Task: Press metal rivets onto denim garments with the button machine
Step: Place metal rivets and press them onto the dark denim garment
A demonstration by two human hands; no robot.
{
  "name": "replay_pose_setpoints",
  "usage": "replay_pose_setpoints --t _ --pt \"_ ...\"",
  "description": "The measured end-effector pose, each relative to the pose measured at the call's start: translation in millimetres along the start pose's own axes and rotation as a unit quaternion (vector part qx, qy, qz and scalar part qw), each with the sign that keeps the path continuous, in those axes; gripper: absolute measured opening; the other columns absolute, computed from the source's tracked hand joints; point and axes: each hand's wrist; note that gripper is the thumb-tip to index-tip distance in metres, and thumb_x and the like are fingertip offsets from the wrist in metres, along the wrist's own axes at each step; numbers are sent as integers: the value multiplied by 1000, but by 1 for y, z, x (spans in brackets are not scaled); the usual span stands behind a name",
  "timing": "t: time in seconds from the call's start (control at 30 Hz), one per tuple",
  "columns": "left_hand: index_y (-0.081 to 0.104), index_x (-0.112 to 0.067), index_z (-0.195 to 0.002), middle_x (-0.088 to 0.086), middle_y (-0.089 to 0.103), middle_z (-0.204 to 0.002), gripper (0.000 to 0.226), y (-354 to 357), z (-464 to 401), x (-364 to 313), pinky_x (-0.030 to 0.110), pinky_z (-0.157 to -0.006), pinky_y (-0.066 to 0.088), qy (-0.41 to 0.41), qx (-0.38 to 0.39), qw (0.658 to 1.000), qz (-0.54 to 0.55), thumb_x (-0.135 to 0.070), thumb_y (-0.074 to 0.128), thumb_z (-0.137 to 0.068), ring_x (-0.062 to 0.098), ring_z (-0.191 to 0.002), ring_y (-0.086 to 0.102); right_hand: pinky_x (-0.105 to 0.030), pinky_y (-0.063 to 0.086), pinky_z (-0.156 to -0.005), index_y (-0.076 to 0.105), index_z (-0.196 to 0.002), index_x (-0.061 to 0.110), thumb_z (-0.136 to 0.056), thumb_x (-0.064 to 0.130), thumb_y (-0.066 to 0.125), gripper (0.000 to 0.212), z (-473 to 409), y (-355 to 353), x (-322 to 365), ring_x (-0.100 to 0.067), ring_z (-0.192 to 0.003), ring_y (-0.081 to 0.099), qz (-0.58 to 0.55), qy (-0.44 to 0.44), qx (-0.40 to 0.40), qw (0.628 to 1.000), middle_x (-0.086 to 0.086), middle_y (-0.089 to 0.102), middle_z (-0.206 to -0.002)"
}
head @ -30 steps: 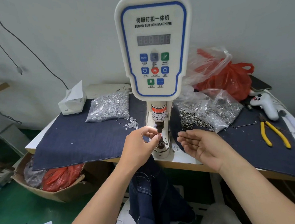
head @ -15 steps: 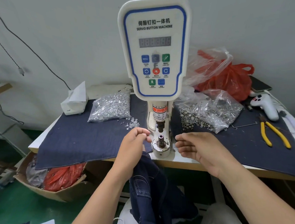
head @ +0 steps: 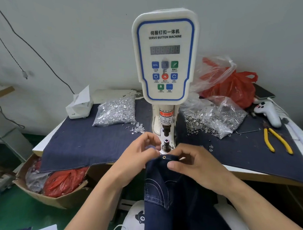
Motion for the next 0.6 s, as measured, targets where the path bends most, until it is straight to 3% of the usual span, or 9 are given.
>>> replay_pose_setpoints --t 0.1,0.2,0.3,0.37,0.47,0.53,0.6 --pt "71 -25 -99 2 73 -96 14 -5 3 0 33 -83 52 27 72 988 -133 -34 73 -89 11 -88 64 -29 55 -88 79 -94 17 -87 17 81 7 0 -3 3 -14 -91 73 28 -27 -62 997 3 77 -95" --pt "73 -24 -95 5 73 -92 18 -6 6 -2 44 -83 52 8 128 975 -181 -42 75 -92 14 -85 63 -26 51 -87 75 -90 19 -90 27 78 9 5 -5 0 -14 -90 70 31 -31 -31 999 4 75 -92" --pt "69 -22 -86 1 66 -86 11 -6 7 1 27 -76 49 23 124 991 -55 -24 74 -96 13 -79 59 -29 44 -82 69 -89 27 -88 48 67 21 5 -10 -2 -9 -83 58 2 42 63 997 5 66 -86" --pt "68 -16 -88 9 66 -90 7 -1 7 6 28 -75 52 16 92 992 81 -15 71 -95 19 -80 62 -32 44 -86 66 -92 29 -95 48 65 20 -1 -18 -6 -7 -88 56 55 77 103 990 -2 63 -95" --pt "63 -5 -91 20 66 -90 15 5 4 14 33 -71 56 -23 27 975 220 -17 71 -89 29 -79 63 -29 45 -86 62 -101 27 -102 39 61 12 -12 -20 -14 -7 -88 58 97 64 105 988 10 63 -98" --pt "67 0 -95 21 72 -97 28 8 -4 20 37 -80 58 -54 4 968 245 -27 71 -90 33 -89 67 -19 45 -77 63 -98 18 -102 28 64 10 -17 -17 -19 -2 -82 59 20 54 84 995 13 67 -88" --pt "72 -5 -95 19 75 -99 37 11 -12 26 41 -84 54 -70 -32 983 167 -42 72 -92 30 -91 67 -9 43 -66 67 -91 18 -99 20 68 9 -23 -17 -24 5 -69 59 -21 60 42 997 15 68 -75"
Point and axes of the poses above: each hand's wrist, its own z-axis away from the middle knuckle, its own y-axis out of the palm, x = y × z
